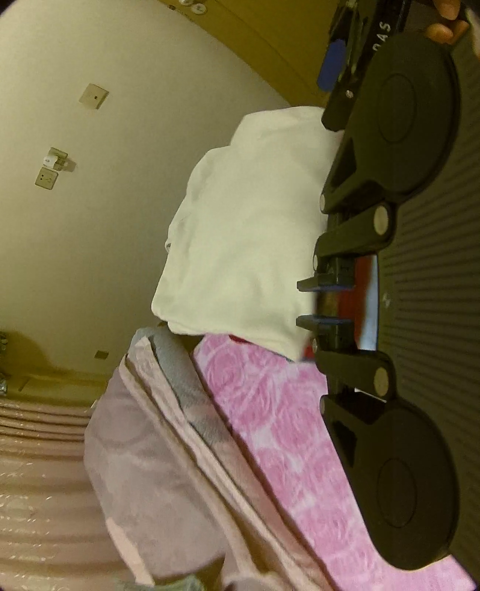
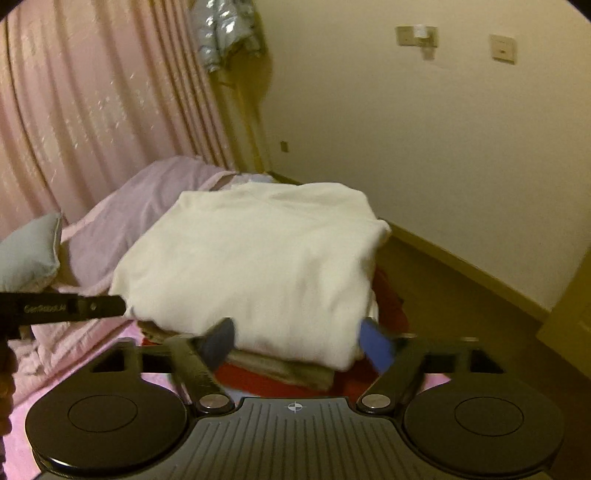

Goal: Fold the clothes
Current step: 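Lower the shirt onto the clothes stack and open both grippers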

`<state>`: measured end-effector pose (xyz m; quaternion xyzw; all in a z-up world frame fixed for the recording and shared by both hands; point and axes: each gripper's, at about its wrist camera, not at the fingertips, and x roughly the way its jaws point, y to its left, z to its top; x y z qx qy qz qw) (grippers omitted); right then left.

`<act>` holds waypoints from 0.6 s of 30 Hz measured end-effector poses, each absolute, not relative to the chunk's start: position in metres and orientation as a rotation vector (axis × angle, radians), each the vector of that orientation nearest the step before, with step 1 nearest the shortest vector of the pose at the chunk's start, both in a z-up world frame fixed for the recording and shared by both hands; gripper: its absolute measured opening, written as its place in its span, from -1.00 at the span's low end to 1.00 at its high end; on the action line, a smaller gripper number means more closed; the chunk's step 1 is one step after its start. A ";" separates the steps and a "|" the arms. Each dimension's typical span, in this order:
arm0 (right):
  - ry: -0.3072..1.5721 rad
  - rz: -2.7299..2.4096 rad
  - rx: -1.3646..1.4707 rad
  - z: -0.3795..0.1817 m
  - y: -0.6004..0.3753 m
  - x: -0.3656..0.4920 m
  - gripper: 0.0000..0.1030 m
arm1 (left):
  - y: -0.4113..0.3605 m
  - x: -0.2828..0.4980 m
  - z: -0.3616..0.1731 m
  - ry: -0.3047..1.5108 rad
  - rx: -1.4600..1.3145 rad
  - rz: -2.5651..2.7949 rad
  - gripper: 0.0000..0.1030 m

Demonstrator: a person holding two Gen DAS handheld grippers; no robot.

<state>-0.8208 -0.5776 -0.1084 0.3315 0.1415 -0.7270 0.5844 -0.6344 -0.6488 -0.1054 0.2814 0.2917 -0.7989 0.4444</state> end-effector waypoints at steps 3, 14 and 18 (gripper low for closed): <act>0.325 -1.699 0.799 -0.101 -0.559 -0.811 0.54 | -0.628 -0.624 -0.092 0.698 0.719 -1.969 -0.74; 0.307 -1.795 0.846 -0.072 -0.479 -0.746 0.80 | -0.538 -0.576 -0.050 0.592 0.769 -1.991 -0.26; 0.270 -1.813 0.860 -0.062 -0.448 -0.721 0.82 | -0.507 -0.558 -0.039 0.552 0.778 -2.014 -0.18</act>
